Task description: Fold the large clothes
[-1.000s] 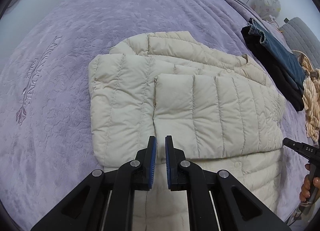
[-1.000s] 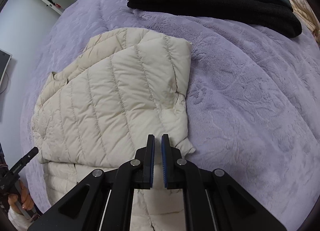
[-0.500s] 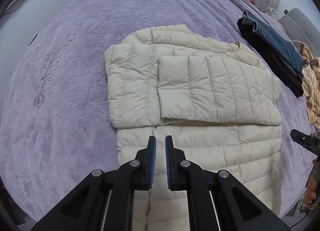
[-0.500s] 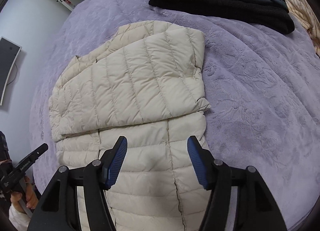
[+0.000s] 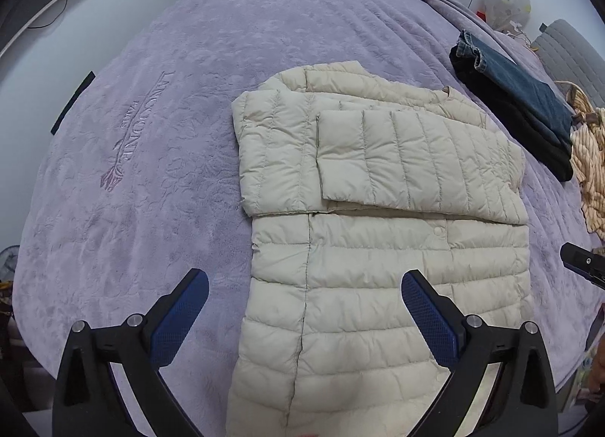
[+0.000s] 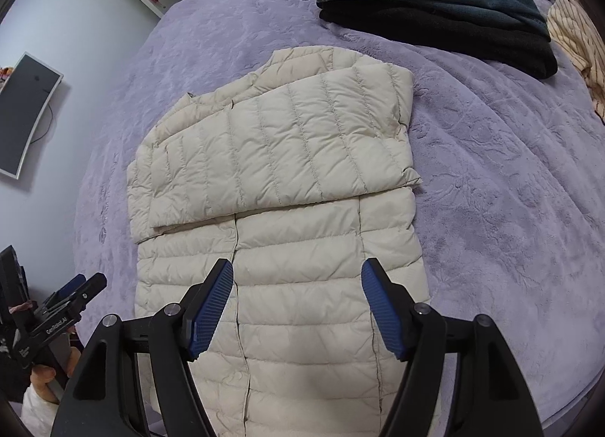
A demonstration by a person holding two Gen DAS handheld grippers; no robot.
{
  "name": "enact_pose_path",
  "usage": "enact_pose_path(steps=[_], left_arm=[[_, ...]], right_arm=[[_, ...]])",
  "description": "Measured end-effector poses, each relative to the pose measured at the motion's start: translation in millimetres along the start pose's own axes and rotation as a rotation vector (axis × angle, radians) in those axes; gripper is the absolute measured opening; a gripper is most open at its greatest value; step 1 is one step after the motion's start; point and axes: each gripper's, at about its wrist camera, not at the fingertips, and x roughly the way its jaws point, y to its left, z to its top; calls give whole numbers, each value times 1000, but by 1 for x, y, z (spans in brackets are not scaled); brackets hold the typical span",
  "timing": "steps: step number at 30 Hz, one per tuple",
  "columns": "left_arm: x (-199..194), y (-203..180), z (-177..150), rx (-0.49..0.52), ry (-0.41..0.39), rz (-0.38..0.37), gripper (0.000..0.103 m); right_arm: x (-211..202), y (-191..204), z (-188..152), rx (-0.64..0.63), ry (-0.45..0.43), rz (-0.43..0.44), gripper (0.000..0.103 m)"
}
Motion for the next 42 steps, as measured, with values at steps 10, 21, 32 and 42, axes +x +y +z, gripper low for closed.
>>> enact_pose_path(steps=[10, 21, 32, 42], left_arm=[[-18, 5, -21, 11, 29, 27, 102], [-26, 13, -41, 22, 64, 50, 102], [-12, 30, -71, 74, 127, 90, 102], [11, 48, -104, 47, 252, 20, 102]], right_arm=[[-22, 10, -22, -32, -3, 9, 103], [-38, 1, -43, 15, -23, 43, 103], [-42, -23, -58, 79, 53, 46, 103], [-31, -62, -88, 161, 142, 18, 103]])
